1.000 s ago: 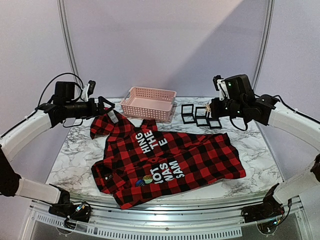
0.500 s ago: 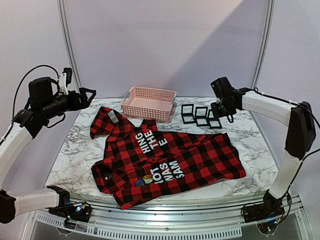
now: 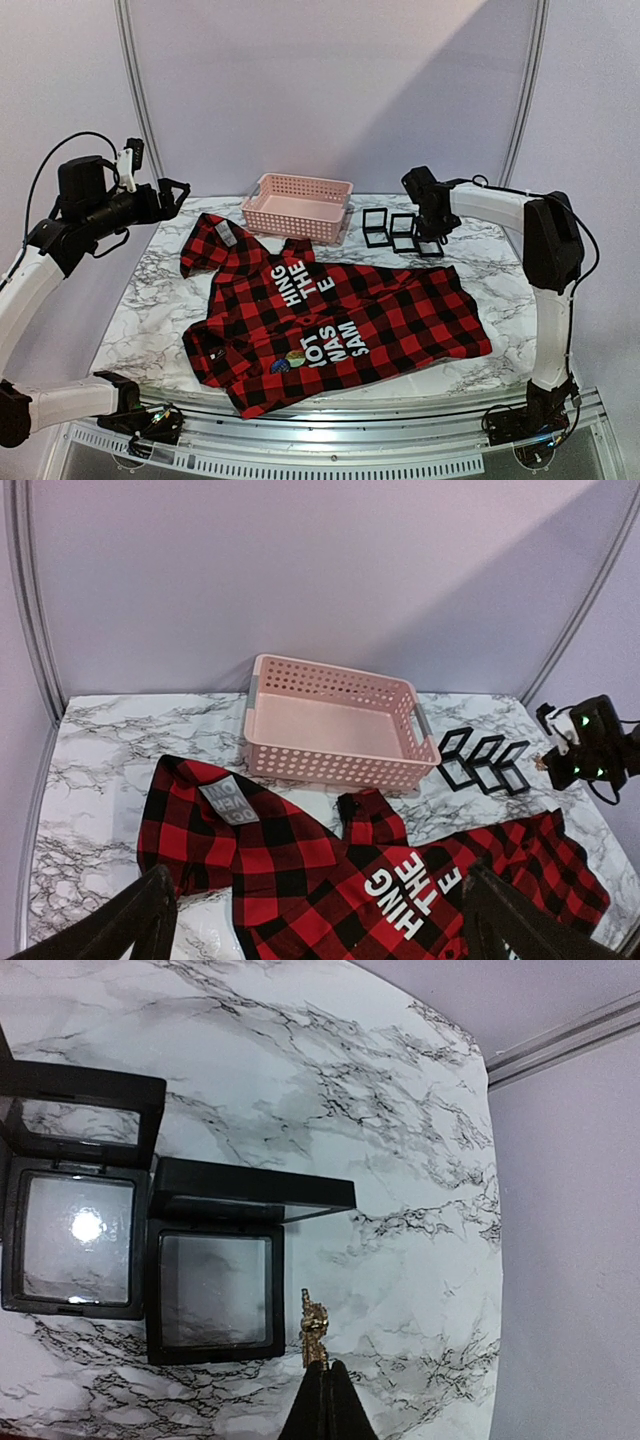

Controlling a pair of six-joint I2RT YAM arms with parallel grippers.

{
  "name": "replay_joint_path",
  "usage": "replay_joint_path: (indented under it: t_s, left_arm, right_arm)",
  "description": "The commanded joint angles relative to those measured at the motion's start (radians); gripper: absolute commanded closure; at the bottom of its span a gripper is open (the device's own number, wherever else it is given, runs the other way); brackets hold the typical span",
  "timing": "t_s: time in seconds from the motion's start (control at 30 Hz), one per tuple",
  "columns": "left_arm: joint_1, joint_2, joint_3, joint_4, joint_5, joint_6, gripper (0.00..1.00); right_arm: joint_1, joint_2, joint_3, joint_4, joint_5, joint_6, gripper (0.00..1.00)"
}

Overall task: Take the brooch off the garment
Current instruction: Place the brooch in the brooch box.

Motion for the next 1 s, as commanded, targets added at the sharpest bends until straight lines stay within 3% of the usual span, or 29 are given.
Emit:
replay_joint_path:
  t_s: [0.0,0.97]
  left_arm:
    - [0.003,-0.005,-0.013,-0.018,-0.006,0.013,0.01]
    - [0.004,0.003,-0.009,-0.031,-0.035,0.025,0.0]
  right_arm:
    - [-0.006,0.064,0.033,-0.02,0.066,-0.052,1.0]
    - [-0.006,0.161,0.065,0.064,0.005,-0.11,1.0]
